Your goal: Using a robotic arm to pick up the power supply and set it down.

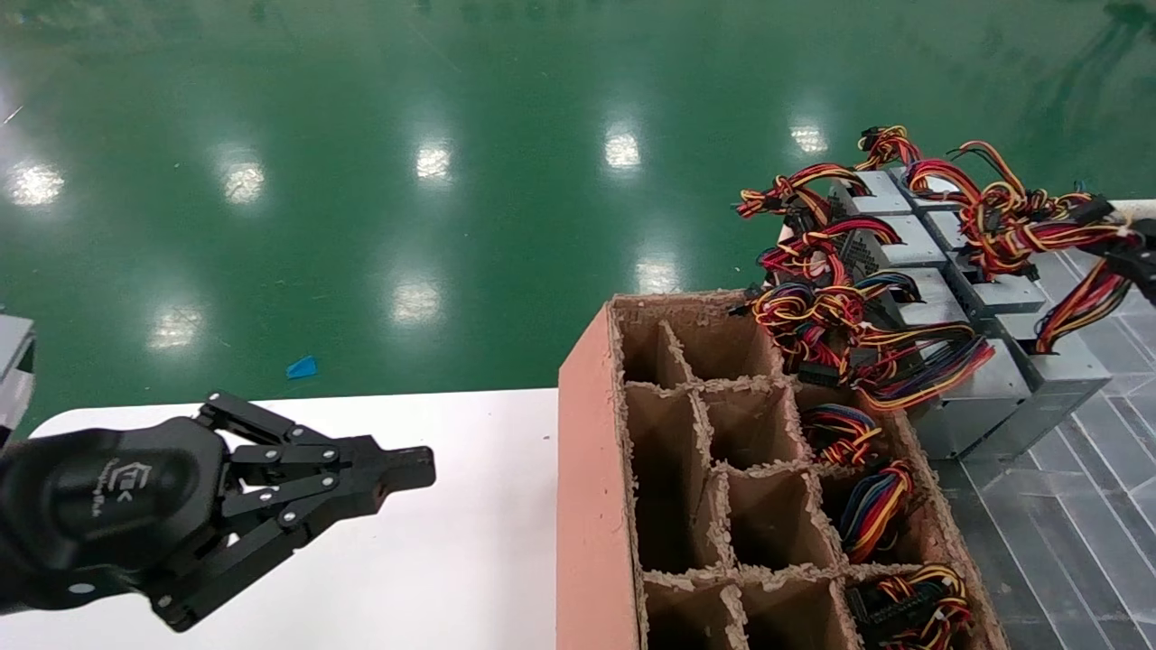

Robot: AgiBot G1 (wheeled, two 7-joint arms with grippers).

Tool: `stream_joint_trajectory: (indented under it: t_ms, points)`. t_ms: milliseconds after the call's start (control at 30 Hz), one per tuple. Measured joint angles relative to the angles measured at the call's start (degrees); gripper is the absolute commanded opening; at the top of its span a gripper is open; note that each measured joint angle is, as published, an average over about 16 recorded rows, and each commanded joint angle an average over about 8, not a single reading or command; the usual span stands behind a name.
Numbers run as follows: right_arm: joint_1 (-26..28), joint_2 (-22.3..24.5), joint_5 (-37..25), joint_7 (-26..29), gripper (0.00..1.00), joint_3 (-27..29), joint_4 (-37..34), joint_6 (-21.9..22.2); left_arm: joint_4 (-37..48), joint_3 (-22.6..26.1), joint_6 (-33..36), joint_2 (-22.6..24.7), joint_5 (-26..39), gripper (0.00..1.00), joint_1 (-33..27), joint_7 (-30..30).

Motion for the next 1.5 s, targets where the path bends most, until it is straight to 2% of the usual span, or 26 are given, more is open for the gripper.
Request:
stream_joint_trajectory:
  t_ms: [133,467,900,1333,1500]
  points:
    - [0.3,-0.4,-0.4,0.1,0.99,-0.4,0.1,-0.2,0.0,0.0,0.0,0.0,0.0,0.00,0.0,0.0]
    - [0.9,-0.4,-1.8,1.6,1.00,-1.4,1.3,-0.6,0.0,0.0,0.0,0.0,0.0,0.00,0.0,0.0]
    - [2.8,0.9,-5.7,8.8,1.00,-4.4,6.8,-1.4,0.0,0.0,0.0,0.0,0.0,0.00,0.0,0.0]
    - [3.1,0.5,4.1,12.3,1.00,-0.9,8.3,-9.4,0.0,0.0,0.0,0.0,0.0,0.00,0.0,0.0]
    - [2.2,0.0,6.5,13.4,1.00,-0.6,10.1,-10.8,0.0,0.0,0.0,0.0,0.0,0.00,0.0,0.0]
